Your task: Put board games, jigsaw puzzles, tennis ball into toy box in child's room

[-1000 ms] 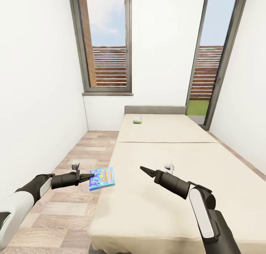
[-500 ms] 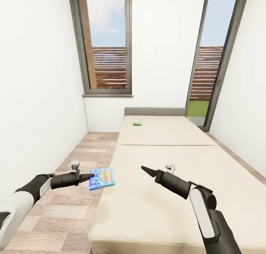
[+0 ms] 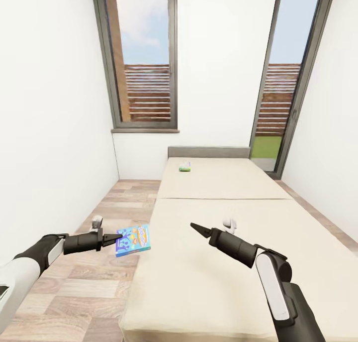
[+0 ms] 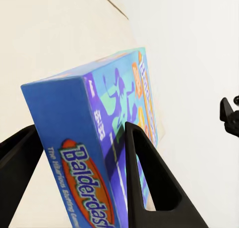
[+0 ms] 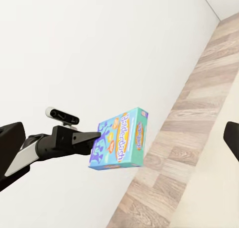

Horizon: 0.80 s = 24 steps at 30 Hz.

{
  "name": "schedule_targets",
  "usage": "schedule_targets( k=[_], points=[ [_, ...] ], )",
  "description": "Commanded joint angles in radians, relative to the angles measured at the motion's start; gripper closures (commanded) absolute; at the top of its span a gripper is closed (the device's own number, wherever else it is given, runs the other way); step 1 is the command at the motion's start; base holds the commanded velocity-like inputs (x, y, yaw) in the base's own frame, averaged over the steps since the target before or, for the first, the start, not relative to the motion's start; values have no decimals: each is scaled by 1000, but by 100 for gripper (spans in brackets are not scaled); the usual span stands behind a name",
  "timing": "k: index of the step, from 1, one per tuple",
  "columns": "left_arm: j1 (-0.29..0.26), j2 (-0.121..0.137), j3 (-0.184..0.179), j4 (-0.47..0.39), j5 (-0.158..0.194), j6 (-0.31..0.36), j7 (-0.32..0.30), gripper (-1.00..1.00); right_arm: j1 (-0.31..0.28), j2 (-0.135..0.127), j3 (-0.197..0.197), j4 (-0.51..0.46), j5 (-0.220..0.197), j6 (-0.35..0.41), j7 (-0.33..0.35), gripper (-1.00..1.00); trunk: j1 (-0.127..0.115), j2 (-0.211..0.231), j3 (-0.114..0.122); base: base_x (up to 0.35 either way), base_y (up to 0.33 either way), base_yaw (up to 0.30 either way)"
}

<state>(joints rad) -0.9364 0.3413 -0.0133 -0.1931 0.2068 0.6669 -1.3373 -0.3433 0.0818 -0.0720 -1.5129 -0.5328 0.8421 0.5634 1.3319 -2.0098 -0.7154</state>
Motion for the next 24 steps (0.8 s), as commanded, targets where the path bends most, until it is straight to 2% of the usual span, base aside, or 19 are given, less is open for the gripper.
schedule_targets(
  k=[1,11,17,24],
  points=[
    [-1,3,-2,0,3,12,-3,100,-1,1,-3,0,0,6,4,-100,0,0,-1,0,0,0],
    [-2,27,-4,-44,3,76,-3,100,0,0,-8,-1,-3,6,3,-100,-35,63,27,0,0,0],
    [-2,55,-5,-67,3,124,-3,100,-1,-1,-21,-13,-5,8,0,-100,-58,105,46,0,0,0],
    [-2,58,-5,-71,3,154,-3,100,0,-13,-23,-23,-6,15,0,-100,-84,154,68,0,0,0]
  ],
)
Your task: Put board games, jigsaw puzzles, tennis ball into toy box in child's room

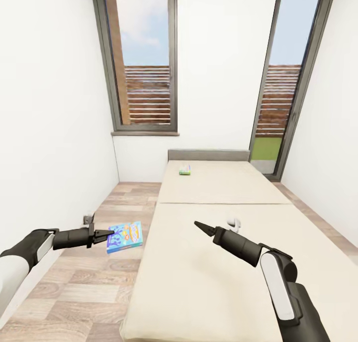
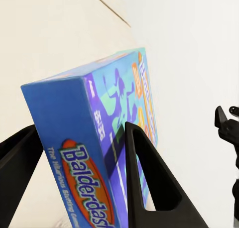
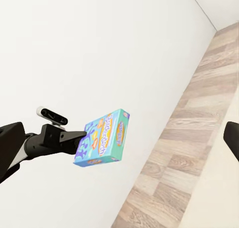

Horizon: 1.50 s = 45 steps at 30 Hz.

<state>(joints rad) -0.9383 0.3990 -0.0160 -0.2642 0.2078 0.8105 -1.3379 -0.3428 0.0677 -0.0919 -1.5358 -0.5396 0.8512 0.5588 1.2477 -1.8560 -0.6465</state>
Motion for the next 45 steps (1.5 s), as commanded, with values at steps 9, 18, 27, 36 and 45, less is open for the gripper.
schedule_targets(
  k=[9,18,27,36,45],
  points=[
    [-1,-2,-4,-1,1,14,-1,100,-1,1,-20,-1,1,-1,3,-100,-35,63,27,0,0,0],
    [-1,-3,-3,-4,1,13,-1,100,-1,1,-23,0,2,-1,3,-100,-69,126,55,0,0,0],
    [-1,-10,-7,-7,1,12,1,100,-1,0,-33,4,0,1,6,-100,-104,189,84,0,0,0],
    [-1,-11,-6,-9,0,7,1,100,-1,2,-69,9,-2,0,8,-100,-138,252,112,0,0,0],
    [-1,-10,-9,-36,1,13,-1,100,-1,1,-73,21,-2,-2,5,-100,-173,315,140,0,0,0]
  ],
)
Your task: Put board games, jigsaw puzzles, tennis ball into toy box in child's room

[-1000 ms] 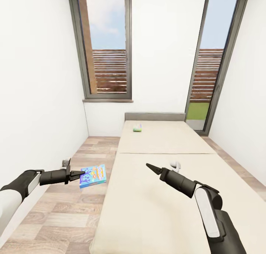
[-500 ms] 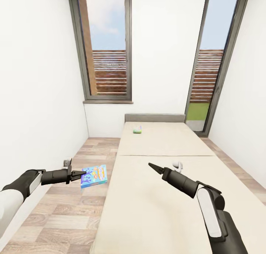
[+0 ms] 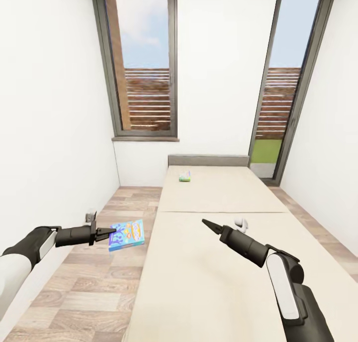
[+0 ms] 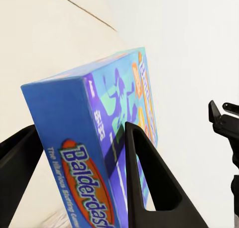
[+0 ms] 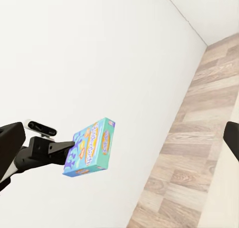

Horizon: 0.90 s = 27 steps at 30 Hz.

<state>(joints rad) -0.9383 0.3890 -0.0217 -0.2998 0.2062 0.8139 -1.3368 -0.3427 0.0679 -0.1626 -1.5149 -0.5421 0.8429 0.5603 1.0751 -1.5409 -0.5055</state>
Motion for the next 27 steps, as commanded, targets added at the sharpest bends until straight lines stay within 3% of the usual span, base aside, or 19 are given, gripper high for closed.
schedule_targets(
  k=[1,27],
  points=[
    [-1,0,-4,-1,2,10,-2,100,-1,1,-3,1,1,7,4,-100,-4,7,2,0,0,0],
    [-1,-2,-5,-8,1,11,-1,100,-1,9,0,5,10,5,3,-100,-104,189,84,0,0,25]
  ],
)
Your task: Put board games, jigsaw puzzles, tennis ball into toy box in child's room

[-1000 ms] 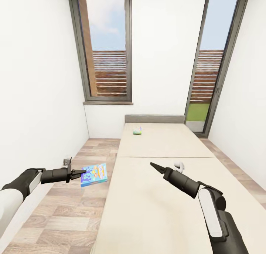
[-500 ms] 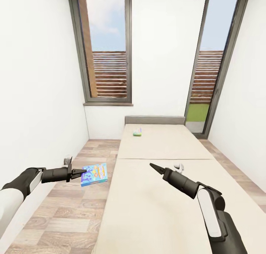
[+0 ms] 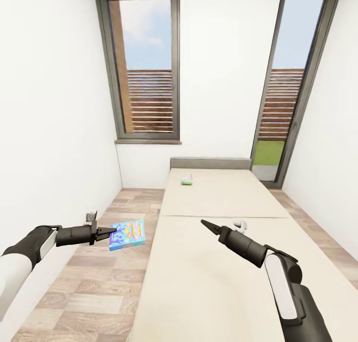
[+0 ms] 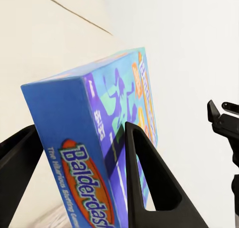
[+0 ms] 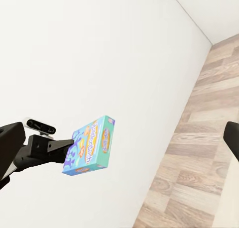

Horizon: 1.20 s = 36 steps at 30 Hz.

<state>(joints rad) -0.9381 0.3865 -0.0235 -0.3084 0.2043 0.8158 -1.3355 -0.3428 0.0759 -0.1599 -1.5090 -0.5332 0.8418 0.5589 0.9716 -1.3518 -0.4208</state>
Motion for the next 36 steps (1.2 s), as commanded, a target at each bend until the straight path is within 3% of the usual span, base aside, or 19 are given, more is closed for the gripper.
schedule_targets(
  k=[1,21,27,36],
  points=[
    [-1,0,-3,0,3,9,-2,100,-1,0,-3,0,-1,6,4,-100,-4,7,2,0,0,108],
    [-1,2,-4,0,1,10,-2,100,-1,-8,-15,-2,-7,7,15,-100,-81,147,65,0,0,135],
    [-1,2,-4,0,0,10,-2,100,-1,-9,-50,-2,-8,14,16,-100,-104,189,83,0,0,10],
    [-1,2,-4,0,0,10,-2,100,-1,-9,-70,-2,-8,21,16,-100,-138,252,101,0,0,0]
  ],
)
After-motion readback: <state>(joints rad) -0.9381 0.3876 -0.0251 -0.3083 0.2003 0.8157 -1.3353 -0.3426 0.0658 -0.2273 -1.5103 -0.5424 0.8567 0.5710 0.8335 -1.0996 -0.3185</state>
